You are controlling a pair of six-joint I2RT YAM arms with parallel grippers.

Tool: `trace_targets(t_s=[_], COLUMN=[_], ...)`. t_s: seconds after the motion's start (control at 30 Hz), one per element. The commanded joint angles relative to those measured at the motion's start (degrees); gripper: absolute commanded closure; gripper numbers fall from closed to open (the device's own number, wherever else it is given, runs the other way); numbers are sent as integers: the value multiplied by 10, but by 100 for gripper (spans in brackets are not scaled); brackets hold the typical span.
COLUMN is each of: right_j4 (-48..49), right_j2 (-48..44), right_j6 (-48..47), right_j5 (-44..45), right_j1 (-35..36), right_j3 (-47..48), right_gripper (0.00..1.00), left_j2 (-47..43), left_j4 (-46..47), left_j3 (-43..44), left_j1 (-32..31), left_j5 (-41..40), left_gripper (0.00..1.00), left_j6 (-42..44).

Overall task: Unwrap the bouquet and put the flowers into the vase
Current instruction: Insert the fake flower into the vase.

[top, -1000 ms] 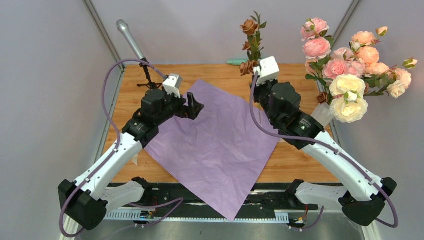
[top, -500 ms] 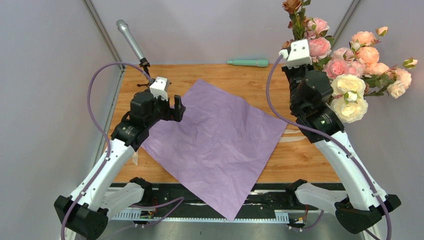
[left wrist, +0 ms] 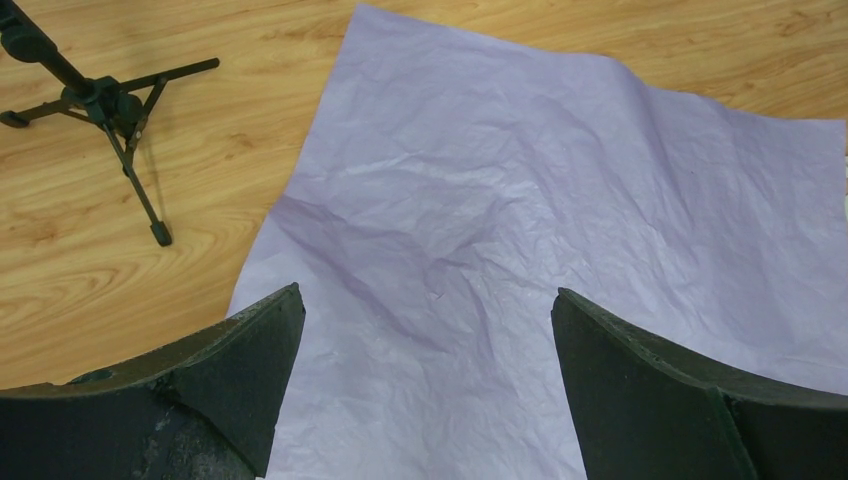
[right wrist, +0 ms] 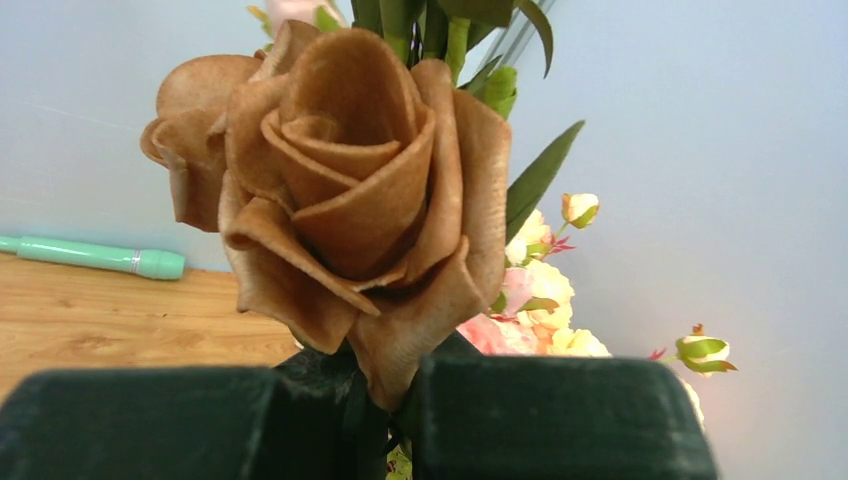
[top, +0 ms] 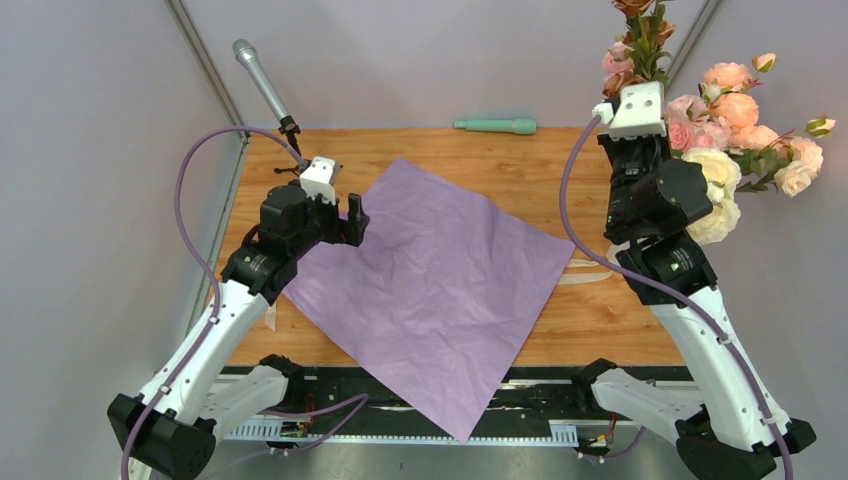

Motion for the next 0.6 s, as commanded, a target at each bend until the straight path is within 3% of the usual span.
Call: trace_targets(t_s=[0.0, 0.57], right_j4=[39, 172], right_j2=[-23, -71], right_j6=[-11, 13], right_j5=[5, -46], right_j1=[-15, -64], right_j3=[-8, -126], right_gripper=[100, 100], left_j2=[-12, -12], left_j4=[8, 11], left_j3=[-1, -5], left_j1=[2, 2], left_j5=[-6, -6], left_gripper=[0, 0], left_j6=[13, 14])
